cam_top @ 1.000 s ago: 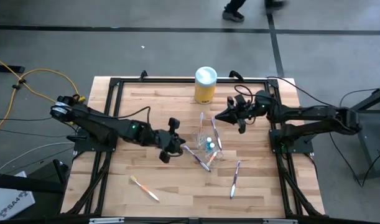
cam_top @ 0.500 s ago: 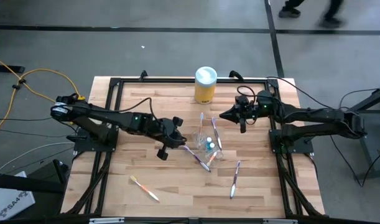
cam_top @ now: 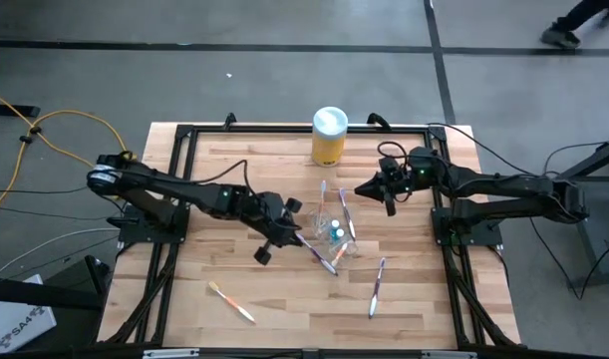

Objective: Pick & Place toothbrushing station
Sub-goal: Put the top orange toothbrush into the top compartment of the transparent organizer

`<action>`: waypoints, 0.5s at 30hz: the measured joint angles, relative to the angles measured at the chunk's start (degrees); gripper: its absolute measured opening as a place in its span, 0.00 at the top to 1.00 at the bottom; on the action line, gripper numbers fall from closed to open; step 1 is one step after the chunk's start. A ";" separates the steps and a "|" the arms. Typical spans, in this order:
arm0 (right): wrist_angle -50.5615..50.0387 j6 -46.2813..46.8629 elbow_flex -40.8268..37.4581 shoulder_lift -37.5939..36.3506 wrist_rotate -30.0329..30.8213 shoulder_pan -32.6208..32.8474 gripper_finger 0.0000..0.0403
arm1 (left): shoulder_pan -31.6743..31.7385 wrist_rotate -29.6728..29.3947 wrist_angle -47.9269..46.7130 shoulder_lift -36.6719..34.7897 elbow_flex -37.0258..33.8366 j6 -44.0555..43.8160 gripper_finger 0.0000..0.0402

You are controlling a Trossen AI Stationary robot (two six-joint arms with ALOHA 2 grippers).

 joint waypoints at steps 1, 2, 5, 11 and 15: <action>0.13 -0.09 0.00 -0.10 -0.02 0.00 0.95 | -0.42 -1.68 1.19 0.87 0.00 0.03 0.99; 0.04 -0.14 0.00 -0.22 -0.05 0.00 0.95 | -0.88 -3.86 2.12 1.79 0.00 0.24 0.99; -0.04 -0.21 0.00 -0.25 -0.38 0.00 0.93 | -2.54 -10.61 3.88 4.28 -0.01 2.45 0.99; -0.49 -0.25 -0.02 -0.25 -2.27 0.00 0.89 | -6.21 -18.84 6.90 7.93 -0.02 6.34 0.96; -0.47 -0.22 -0.02 -0.25 -2.96 0.00 0.87 | -7.39 -20.07 9.12 8.97 -0.02 7.56 0.90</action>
